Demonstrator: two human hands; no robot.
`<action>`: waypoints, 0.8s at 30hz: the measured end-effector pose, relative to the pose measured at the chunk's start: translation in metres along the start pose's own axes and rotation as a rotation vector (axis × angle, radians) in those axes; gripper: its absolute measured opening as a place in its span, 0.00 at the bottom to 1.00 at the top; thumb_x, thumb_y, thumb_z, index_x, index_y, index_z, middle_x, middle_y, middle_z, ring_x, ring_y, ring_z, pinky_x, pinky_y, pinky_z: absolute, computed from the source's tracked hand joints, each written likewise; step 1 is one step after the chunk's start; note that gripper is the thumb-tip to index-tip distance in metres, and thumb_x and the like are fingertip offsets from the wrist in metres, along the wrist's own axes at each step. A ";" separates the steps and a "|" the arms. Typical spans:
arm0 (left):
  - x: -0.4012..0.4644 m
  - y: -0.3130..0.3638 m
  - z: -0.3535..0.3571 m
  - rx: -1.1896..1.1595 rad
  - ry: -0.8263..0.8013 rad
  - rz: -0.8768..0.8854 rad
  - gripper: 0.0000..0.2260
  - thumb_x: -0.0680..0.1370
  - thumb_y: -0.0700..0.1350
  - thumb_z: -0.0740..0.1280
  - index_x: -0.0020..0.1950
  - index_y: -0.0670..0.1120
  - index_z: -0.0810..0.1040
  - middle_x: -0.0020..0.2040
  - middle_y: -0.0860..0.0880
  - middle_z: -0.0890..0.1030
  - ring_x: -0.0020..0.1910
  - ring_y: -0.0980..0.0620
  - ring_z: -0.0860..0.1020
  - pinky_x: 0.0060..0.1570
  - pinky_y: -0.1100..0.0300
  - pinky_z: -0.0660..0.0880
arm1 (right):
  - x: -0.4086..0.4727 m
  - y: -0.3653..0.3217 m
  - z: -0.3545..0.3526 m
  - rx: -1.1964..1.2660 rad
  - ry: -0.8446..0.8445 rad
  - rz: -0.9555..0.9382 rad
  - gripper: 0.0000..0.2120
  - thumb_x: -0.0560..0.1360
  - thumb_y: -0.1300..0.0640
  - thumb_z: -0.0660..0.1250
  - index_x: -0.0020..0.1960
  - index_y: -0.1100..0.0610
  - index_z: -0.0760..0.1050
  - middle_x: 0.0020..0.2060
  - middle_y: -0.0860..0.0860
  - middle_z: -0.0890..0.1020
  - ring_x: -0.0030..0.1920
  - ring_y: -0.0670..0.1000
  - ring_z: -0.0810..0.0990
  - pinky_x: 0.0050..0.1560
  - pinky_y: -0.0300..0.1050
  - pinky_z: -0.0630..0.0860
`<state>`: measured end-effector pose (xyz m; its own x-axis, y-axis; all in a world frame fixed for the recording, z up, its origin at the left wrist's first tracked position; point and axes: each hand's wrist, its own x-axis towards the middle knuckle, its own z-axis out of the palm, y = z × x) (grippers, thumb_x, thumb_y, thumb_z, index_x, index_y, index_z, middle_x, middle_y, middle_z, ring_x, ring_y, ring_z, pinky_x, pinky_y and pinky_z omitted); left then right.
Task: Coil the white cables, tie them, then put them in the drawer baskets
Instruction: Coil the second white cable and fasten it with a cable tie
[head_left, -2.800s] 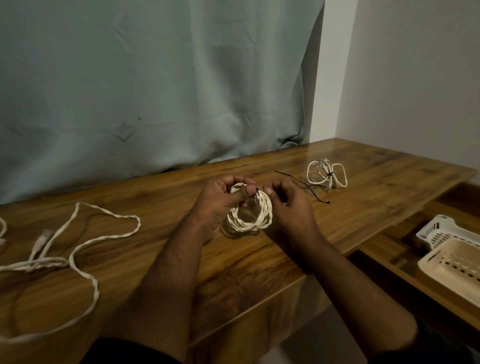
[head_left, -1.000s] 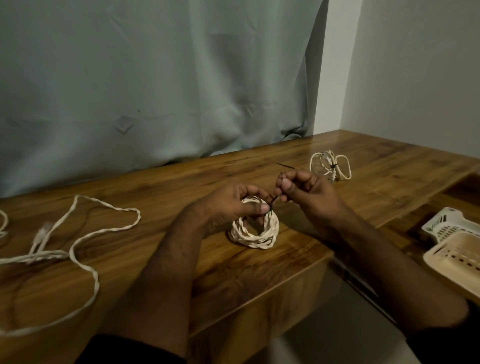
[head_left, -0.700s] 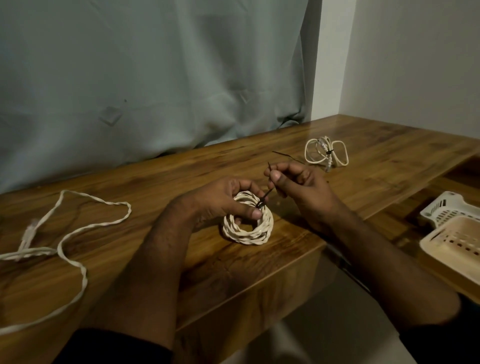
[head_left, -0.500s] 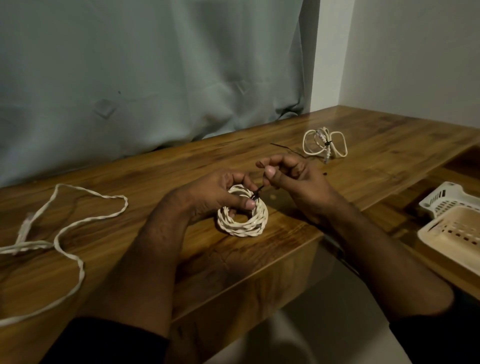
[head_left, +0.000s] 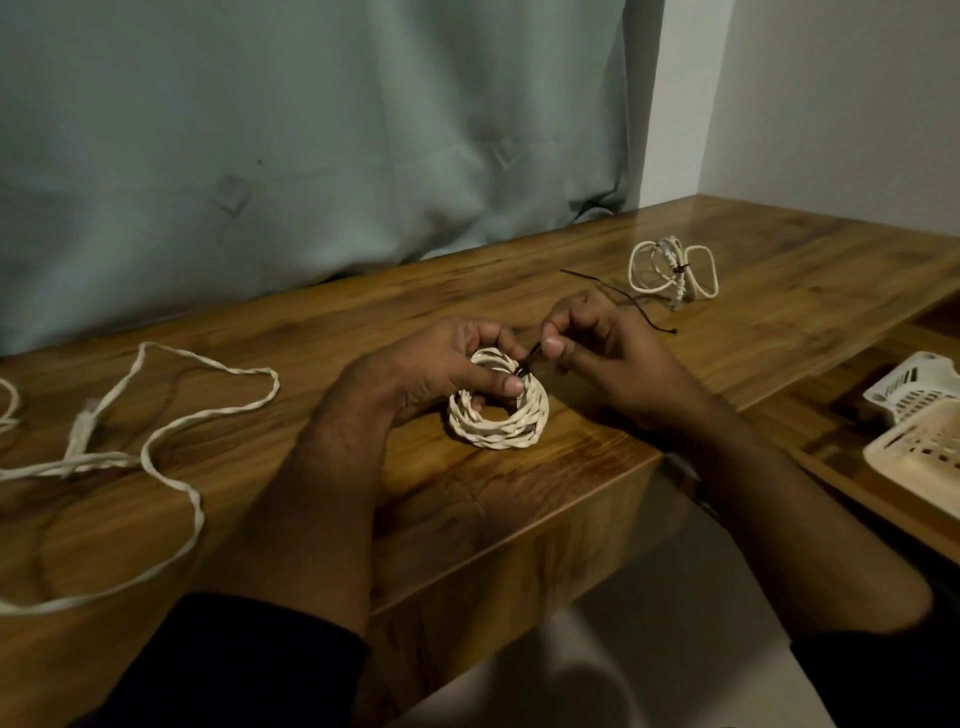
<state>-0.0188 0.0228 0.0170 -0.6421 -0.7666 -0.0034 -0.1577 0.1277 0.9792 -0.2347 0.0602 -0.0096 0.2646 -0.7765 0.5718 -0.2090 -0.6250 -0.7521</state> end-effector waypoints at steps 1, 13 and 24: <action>0.000 0.000 -0.001 0.001 -0.003 -0.004 0.12 0.71 0.31 0.75 0.50 0.41 0.79 0.40 0.45 0.84 0.31 0.54 0.82 0.25 0.65 0.76 | 0.000 0.001 -0.001 0.000 0.021 0.010 0.04 0.80 0.61 0.69 0.47 0.54 0.79 0.46 0.58 0.78 0.45 0.48 0.79 0.49 0.44 0.76; -0.007 0.002 -0.003 -0.117 -0.058 0.007 0.16 0.65 0.32 0.78 0.49 0.43 0.79 0.39 0.43 0.83 0.27 0.54 0.79 0.25 0.65 0.76 | -0.003 0.000 -0.001 0.073 -0.020 0.070 0.05 0.77 0.68 0.71 0.49 0.61 0.83 0.41 0.46 0.85 0.45 0.44 0.83 0.48 0.38 0.78; -0.006 0.003 -0.002 -0.128 -0.065 0.021 0.14 0.68 0.31 0.75 0.48 0.44 0.77 0.38 0.45 0.83 0.28 0.54 0.79 0.25 0.65 0.76 | -0.004 -0.002 -0.002 0.022 0.035 0.014 0.05 0.75 0.64 0.74 0.49 0.56 0.85 0.46 0.53 0.88 0.50 0.54 0.86 0.53 0.54 0.82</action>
<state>-0.0142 0.0267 0.0205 -0.6920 -0.7219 0.0085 -0.0493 0.0590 0.9970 -0.2374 0.0647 -0.0096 0.2287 -0.7876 0.5722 -0.1917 -0.6127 -0.7667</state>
